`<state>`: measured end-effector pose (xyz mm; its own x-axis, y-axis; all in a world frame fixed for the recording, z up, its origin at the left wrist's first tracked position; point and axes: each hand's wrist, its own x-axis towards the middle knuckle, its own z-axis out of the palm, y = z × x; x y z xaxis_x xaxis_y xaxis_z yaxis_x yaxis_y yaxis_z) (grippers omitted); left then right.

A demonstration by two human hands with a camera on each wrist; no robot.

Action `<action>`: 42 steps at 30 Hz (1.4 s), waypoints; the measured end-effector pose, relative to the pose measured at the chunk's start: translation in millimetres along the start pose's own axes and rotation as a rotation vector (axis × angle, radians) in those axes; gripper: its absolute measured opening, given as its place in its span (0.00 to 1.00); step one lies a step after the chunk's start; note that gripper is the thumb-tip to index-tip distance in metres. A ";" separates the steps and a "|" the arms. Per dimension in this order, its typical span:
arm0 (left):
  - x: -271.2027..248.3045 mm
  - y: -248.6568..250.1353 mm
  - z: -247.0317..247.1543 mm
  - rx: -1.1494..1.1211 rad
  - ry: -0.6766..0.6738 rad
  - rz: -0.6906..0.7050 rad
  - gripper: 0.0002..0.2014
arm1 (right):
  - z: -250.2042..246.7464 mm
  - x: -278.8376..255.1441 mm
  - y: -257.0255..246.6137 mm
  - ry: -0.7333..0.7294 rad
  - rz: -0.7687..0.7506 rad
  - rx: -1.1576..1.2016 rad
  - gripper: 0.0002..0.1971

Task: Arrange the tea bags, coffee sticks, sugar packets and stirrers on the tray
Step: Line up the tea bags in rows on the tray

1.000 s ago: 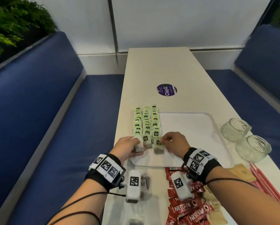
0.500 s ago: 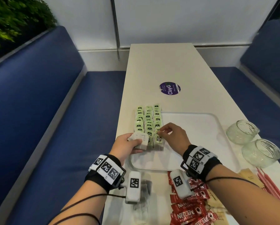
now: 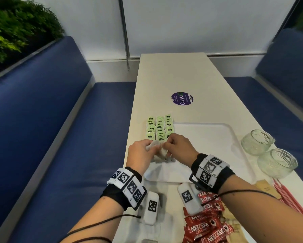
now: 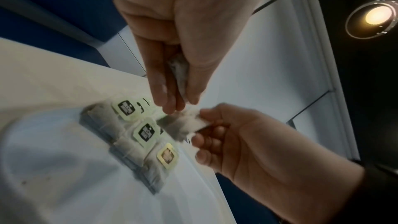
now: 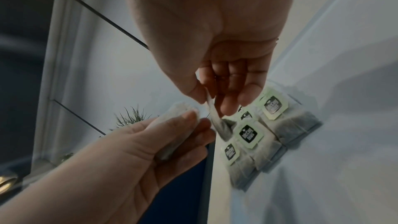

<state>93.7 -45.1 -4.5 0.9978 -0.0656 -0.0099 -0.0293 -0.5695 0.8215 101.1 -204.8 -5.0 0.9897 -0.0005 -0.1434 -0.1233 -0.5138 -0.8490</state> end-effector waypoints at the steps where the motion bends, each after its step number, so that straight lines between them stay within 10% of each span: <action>1: -4.2 3.2 2.2 -0.007 -0.018 0.024 0.13 | 0.9 -1.4 -1.3 -0.004 0.001 0.033 0.06; 8: -4.7 -1.7 3.0 -0.238 -0.037 -0.087 0.04 | -2.9 -8.5 1.0 -0.096 0.014 0.241 0.06; 21: 9.5 -39.4 -23.7 -0.352 0.009 -0.274 0.14 | 16.5 5.7 22.4 -0.237 -0.016 -0.317 0.07; 38: 13.7 -51.7 -26.3 -0.448 0.073 -0.268 0.08 | 33.0 25.6 9.5 -0.033 -0.045 -0.042 0.12; 42: 12.6 -41.9 -20.1 -0.440 0.022 -0.225 0.09 | 27.1 19.7 0.7 -0.187 -0.040 0.160 0.06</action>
<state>108.7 -5.6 -27.6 0.9777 0.0388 -0.2063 0.2099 -0.1670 0.9634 118.5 -181.9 -22.1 0.9650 0.1835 -0.1875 -0.1095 -0.3675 -0.9235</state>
